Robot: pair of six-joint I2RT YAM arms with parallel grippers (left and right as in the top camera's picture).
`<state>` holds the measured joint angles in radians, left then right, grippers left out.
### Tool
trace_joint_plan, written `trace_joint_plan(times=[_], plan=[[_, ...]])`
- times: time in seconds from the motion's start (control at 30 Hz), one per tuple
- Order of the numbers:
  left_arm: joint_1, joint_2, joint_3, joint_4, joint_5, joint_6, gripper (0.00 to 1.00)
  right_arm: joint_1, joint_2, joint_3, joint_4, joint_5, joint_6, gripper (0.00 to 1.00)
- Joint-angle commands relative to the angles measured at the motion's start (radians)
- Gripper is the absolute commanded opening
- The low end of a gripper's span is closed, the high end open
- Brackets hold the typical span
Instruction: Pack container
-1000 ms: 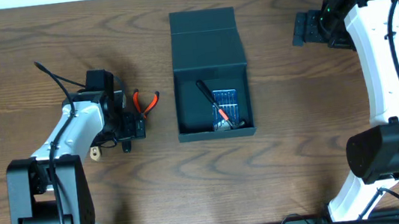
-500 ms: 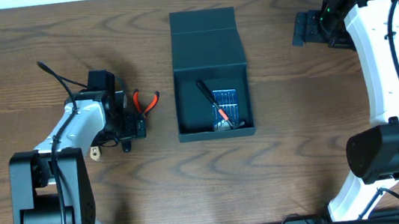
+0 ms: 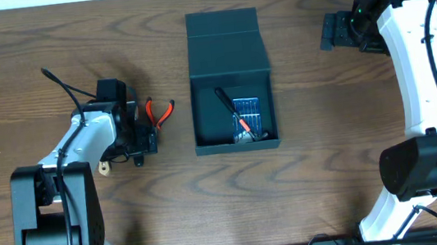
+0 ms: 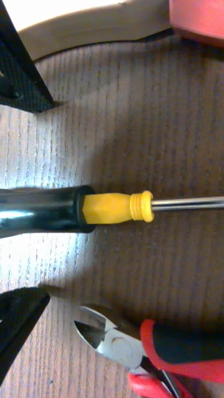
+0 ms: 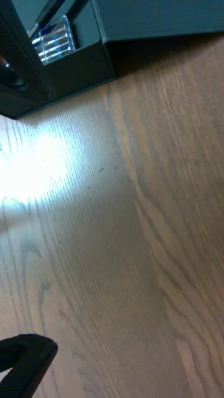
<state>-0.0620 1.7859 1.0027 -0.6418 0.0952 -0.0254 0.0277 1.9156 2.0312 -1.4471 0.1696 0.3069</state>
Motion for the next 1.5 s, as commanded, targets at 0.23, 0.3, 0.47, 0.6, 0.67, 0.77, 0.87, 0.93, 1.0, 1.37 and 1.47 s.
trace_joint_plan(times=[0.23, 0.3, 0.47, 0.6, 0.67, 0.77, 0.87, 0.93, 1.0, 1.37, 1.47], plan=[[-0.002, 0.014, -0.034, -0.016, 0.01, -0.002, 0.67, 0.0, -0.007, 0.018, -0.002, 0.01, 0.014, 0.99], [-0.002, 0.014, -0.034, -0.022, 0.014, -0.002, 0.65, 0.0, -0.007, 0.018, -0.002, 0.01, 0.014, 0.99], [-0.003, 0.014, -0.034, -0.026, 0.047, -0.002, 0.52, 0.0, -0.007, 0.018, -0.002, 0.01, 0.014, 0.99], [-0.003, 0.014, -0.034, -0.027, 0.052, -0.002, 0.4, 0.0, -0.007, 0.018, -0.002, 0.01, 0.014, 0.99], [-0.003, 0.014, -0.034, -0.029, 0.052, -0.002, 0.3, 0.0, -0.007, 0.018, -0.002, 0.01, 0.014, 0.99], [-0.003, 0.014, -0.034, -0.03, 0.052, -0.002, 0.12, 0.0, -0.007, 0.018, -0.002, 0.01, 0.014, 0.99], [-0.003, 0.014, -0.034, -0.031, 0.052, -0.002, 0.06, 0.0, -0.007, 0.018, -0.002, 0.01, 0.014, 0.99], [-0.003, 0.014, -0.034, -0.031, 0.055, -0.002, 0.06, 0.0, -0.007, 0.018, -0.002, 0.01, 0.014, 0.99], [-0.003, 0.014, -0.034, -0.031, 0.055, -0.002, 0.06, 0.0, -0.007, 0.018, -0.002, 0.01, 0.014, 0.99], [-0.002, -0.057, 0.01, -0.096, 0.05, -0.001, 0.06, 0.0, -0.007, 0.018, -0.002, 0.01, 0.014, 0.99], [-0.002, -0.117, 0.034, -0.113, 0.051, -0.001, 0.06, 0.0, -0.007, 0.018, -0.002, 0.01, 0.014, 0.99]])
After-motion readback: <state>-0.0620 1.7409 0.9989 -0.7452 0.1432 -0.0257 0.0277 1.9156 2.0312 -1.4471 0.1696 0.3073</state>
